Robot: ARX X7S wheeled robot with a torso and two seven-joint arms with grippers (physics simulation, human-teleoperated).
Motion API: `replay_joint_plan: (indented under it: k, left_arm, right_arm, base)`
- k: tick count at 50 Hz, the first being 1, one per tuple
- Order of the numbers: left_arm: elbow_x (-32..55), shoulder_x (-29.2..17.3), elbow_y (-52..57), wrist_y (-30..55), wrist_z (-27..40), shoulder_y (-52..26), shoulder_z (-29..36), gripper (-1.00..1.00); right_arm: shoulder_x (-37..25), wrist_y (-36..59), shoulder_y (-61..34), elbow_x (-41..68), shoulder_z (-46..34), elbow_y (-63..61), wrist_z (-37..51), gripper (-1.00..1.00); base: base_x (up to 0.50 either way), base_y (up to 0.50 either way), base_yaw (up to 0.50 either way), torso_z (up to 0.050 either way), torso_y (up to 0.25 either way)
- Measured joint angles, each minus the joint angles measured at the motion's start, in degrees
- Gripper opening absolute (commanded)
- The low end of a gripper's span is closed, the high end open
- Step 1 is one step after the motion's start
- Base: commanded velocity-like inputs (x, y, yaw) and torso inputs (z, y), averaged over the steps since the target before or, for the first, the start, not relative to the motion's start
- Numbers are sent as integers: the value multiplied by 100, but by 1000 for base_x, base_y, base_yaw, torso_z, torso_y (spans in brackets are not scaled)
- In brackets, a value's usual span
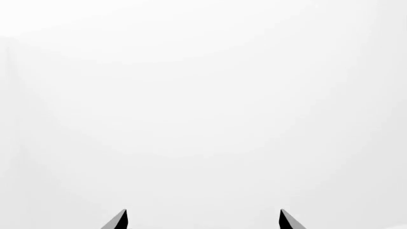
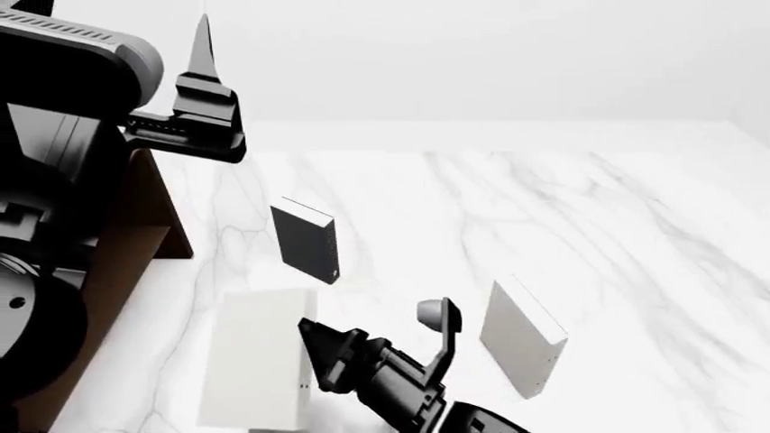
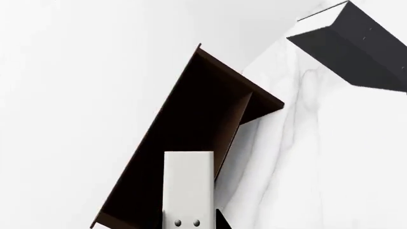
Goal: Pick up the book on the right and place it under the cabinet shelf.
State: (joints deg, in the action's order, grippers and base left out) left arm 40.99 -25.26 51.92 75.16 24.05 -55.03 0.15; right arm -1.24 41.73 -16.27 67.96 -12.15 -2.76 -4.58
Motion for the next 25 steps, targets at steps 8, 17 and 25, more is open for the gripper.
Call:
replay_joint_plan:
  k: [8, 17, 25]
  left_arm:
    - [21, -26, -9, -40, 25, 40, 7, 100]
    - [47, -50, -22, -82, 50, 74, 26, 100]
    - [41, -77, -49, -163, 66, 138, 62, 100]
  right_arm:
    - [16, -450, -124, 105, -404, 543, -143, -100]
    - [37, -1075, -326, 205, -944, 1313, -314, -100]
    - [55, -1737, -615, 396, -1527, 2221, -507, -100]
  base:
    - [0, 0, 0, 0, 0]
    - [0, 0, 0, 0, 1]
    - [0, 0, 0, 0, 1]
